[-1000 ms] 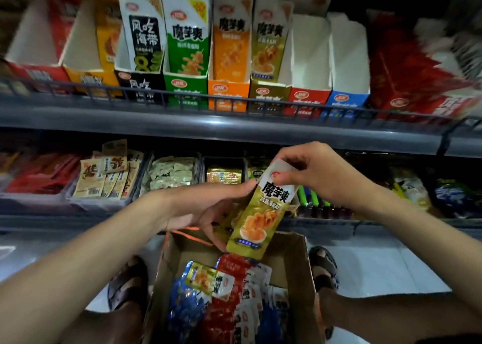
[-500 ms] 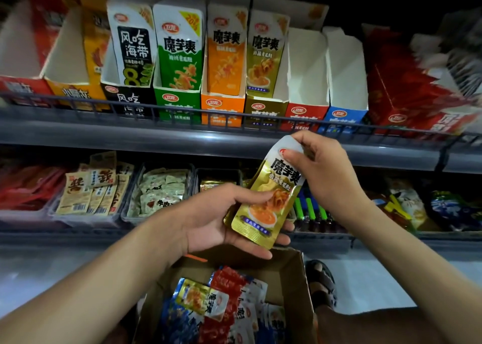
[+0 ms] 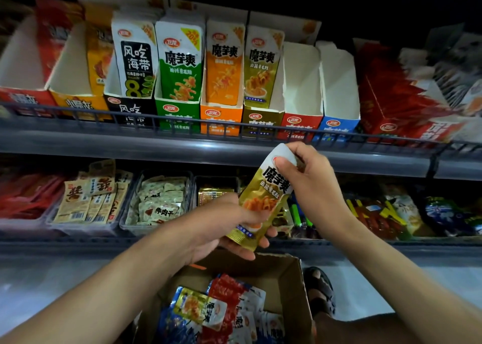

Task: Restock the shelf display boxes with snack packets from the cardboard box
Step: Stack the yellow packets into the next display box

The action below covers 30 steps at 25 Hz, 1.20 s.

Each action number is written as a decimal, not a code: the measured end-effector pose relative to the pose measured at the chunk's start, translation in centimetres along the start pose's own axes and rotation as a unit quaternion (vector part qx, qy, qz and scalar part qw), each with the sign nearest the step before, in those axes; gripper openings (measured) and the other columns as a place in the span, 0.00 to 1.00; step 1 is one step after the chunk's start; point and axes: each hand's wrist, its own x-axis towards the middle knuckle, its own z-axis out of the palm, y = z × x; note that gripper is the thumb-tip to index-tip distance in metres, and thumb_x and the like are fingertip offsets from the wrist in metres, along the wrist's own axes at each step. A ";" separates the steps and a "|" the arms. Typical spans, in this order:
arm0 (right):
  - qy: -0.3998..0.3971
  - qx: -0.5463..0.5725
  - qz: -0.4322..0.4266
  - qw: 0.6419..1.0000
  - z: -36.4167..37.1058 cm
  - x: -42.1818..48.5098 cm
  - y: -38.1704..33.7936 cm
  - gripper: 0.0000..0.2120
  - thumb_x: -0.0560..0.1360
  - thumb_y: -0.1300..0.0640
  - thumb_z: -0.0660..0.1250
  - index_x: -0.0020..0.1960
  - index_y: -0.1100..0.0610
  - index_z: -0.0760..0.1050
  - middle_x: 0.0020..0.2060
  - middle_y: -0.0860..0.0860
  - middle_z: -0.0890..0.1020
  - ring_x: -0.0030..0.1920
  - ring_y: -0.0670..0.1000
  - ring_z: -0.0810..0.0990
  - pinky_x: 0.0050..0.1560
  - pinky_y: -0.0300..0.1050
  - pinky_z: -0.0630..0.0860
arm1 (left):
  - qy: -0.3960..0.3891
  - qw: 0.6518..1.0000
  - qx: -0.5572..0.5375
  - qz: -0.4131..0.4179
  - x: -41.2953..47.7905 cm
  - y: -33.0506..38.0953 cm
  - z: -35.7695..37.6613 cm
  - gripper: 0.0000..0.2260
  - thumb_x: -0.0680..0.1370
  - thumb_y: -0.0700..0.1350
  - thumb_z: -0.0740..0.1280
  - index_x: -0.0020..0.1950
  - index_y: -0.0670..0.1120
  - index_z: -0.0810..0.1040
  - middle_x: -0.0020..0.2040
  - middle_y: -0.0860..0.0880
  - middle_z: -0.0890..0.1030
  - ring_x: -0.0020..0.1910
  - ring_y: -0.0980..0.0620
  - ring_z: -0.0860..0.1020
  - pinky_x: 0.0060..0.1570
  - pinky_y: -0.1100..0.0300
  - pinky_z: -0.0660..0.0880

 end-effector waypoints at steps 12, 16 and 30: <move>-0.023 0.102 0.097 0.990 1.2 -0.7 -0.9 0.13 0.79 0.46 0.63 0.58 0.52 0.68 0.57 0.52 0.70 0.56 0.47 0.73 0.48 0.40 0.70 | 0.050 0.990 0.108 0.070 1.6 -0.3 0.7 0.04 0.82 0.45 0.62 0.55 0.51 0.74 0.51 0.43 0.82 0.42 0.49 0.82 0.40 0.49 0.81; -0.039 0.118 0.096 0.988 0.6 -0.5 -0.6 0.20 0.76 0.40 0.67 0.60 0.50 0.68 0.59 0.53 0.73 0.57 0.50 0.76 0.53 0.47 0.77 | 0.036 0.991 0.114 0.058 1.5 0.4 0.1 0.05 0.81 0.43 0.65 0.56 0.45 0.75 0.47 0.44 0.83 0.40 0.51 0.81 0.39 0.52 0.82; -0.089 0.240 0.042 0.966 -4.0 1.3 -2.8 0.12 0.68 0.65 0.74 0.51 0.65 0.81 0.46 0.58 0.86 0.46 0.54 0.86 0.47 0.44 0.82 | -0.097 0.990 0.052 0.083 0.6 5.2 -2.4 0.14 0.77 0.38 0.68 0.61 0.36 0.74 0.46 0.41 0.84 0.44 0.44 0.83 0.36 0.57 0.82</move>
